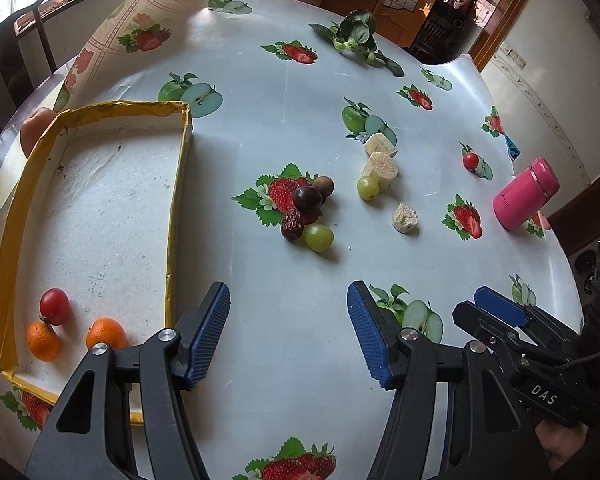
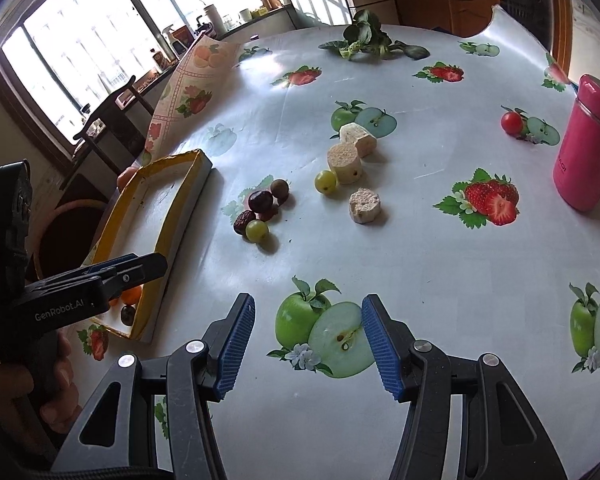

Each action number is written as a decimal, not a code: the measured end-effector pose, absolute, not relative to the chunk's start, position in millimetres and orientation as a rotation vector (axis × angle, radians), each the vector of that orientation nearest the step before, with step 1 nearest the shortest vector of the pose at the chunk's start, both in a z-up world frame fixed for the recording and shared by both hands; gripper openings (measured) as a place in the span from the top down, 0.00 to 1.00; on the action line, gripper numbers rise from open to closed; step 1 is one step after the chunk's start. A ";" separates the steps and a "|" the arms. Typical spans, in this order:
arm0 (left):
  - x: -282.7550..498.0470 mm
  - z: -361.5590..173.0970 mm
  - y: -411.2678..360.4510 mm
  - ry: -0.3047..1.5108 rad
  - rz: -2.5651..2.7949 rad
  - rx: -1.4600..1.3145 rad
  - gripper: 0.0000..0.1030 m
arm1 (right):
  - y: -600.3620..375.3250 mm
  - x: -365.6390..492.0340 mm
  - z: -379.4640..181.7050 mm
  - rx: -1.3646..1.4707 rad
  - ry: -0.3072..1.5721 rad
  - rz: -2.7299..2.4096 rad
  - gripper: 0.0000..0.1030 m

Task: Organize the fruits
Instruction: 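Move both open grippers back toward the remaining fruits, then grasp the dark plum with the left gripper while the right gripper grasps the round bread slice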

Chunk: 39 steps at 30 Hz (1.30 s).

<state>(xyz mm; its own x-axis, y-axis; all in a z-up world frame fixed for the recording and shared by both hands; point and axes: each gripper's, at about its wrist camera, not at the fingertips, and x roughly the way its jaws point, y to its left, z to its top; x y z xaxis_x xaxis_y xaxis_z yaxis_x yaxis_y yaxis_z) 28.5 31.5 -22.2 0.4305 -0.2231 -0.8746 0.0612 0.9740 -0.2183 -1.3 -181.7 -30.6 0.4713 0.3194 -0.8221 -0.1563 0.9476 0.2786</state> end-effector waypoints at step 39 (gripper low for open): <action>139.1 -91.5 -11.7 1.193 -0.293 0.006 0.77 | -174.9 115.9 -94.4 0.167 1.091 0.205 0.71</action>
<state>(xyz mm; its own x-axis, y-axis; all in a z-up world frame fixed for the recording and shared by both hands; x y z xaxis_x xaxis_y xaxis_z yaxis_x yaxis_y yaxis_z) 139.1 -11.7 -91.5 0.3354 -0.2210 -0.9158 0.2276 0.9623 -0.1489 115.9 -174.9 -94.4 0.4463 0.2463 -0.8603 -0.0821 0.9686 0.2347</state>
